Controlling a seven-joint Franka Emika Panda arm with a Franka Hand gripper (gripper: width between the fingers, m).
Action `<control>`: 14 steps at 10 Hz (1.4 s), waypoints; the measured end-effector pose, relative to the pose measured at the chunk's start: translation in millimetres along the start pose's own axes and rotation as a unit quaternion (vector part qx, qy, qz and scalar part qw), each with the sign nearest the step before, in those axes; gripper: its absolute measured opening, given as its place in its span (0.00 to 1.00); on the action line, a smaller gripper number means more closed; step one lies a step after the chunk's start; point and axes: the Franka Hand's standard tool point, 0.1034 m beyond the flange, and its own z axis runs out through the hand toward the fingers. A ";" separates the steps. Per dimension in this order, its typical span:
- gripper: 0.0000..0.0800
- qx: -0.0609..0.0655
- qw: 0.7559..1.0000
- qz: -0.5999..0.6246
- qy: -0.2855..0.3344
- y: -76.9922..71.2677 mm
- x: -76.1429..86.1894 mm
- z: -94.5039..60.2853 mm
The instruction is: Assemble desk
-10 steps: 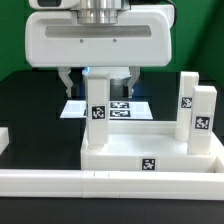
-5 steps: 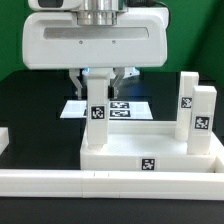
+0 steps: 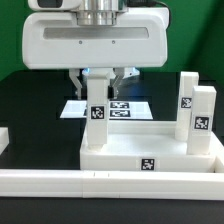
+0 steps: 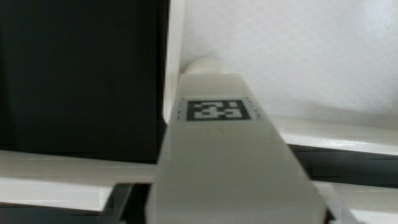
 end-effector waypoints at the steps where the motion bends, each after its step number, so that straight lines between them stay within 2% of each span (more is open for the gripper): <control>1: 0.36 0.003 0.998 0.062 -0.001 0.6 -0.4 0.0; 2: 0.36 0.007 0.994 0.108 -0.001 1.2 -0.3 -0.4; 5: 0.36 0.007 0.976 0.218 -0.002 2.6 -0.5 -0.5; 9: 0.36 0.006 0.927 0.375 0.002 4.8 -1.6 2.0; 10: 0.36 0.009 0.918 0.397 0.014 7.4 -1.2 2.6; 11: 0.36 0.011 0.894 0.448 0.016 8.7 -1.8 2.9; 12: 0.36 0.013 0.880 0.474 0.015 9.7 -2.2 3.0; 14: 0.36 0.026 0.824 0.566 0.009 11.9 -2.8 3.1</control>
Offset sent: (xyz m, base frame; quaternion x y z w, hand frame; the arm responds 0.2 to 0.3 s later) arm -0.0048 0.0062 0.0007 0.0197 -0.0166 0.2440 0.9694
